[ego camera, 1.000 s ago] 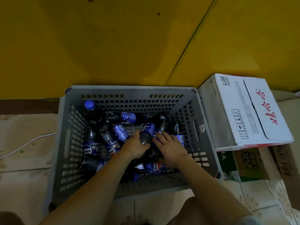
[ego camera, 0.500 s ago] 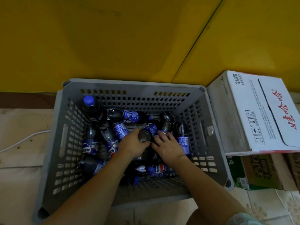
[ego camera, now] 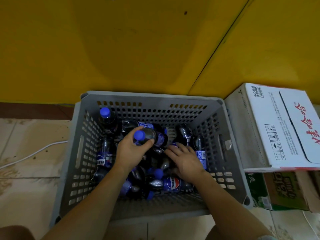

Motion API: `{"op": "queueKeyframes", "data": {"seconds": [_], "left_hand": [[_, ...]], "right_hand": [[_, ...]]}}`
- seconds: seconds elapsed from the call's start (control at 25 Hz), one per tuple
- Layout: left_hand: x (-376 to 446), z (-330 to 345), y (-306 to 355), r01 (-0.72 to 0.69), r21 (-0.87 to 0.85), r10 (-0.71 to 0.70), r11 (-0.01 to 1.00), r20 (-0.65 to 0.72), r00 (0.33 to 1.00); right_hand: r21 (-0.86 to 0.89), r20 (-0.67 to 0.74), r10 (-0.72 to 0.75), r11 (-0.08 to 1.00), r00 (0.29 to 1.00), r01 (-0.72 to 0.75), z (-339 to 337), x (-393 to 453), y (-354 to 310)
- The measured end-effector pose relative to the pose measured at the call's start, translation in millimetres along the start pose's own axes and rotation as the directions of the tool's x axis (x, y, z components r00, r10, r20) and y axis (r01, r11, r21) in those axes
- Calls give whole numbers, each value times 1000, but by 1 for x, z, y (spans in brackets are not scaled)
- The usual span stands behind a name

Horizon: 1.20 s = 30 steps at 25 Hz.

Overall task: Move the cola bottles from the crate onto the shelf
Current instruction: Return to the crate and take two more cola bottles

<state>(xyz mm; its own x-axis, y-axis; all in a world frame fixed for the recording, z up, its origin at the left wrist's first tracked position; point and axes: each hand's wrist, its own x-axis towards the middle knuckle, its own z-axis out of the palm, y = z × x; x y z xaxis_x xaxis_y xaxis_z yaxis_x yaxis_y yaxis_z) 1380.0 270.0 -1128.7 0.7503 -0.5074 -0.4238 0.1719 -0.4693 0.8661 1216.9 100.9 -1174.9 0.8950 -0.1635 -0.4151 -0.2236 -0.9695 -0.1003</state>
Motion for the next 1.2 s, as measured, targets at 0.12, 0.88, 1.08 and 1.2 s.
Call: {"op": "queueKeyframes", "data": {"seconds": [0.12, 0.88, 1.08, 1.2], "left_hand": [[2, -8, 10, -9, -182, 12, 983, 15, 1000], [-31, -24, 78, -114, -283, 105, 952, -49, 993], [-47, -33, 104, -170, -236, 170, 957, -23, 985], [-67, -46, 144, -159, -221, 165, 962, 8, 986]], "right_hand": [[416, -109, 155, 904, 982, -97, -2, -4, 3], [992, -128, 601, 66, 789, 110, -106, -14, -96], [990, -132, 697, 57, 705, 129, -134, -27, -114], [990, -138, 700, 67, 700, 127, -174, -47, -124]]}}
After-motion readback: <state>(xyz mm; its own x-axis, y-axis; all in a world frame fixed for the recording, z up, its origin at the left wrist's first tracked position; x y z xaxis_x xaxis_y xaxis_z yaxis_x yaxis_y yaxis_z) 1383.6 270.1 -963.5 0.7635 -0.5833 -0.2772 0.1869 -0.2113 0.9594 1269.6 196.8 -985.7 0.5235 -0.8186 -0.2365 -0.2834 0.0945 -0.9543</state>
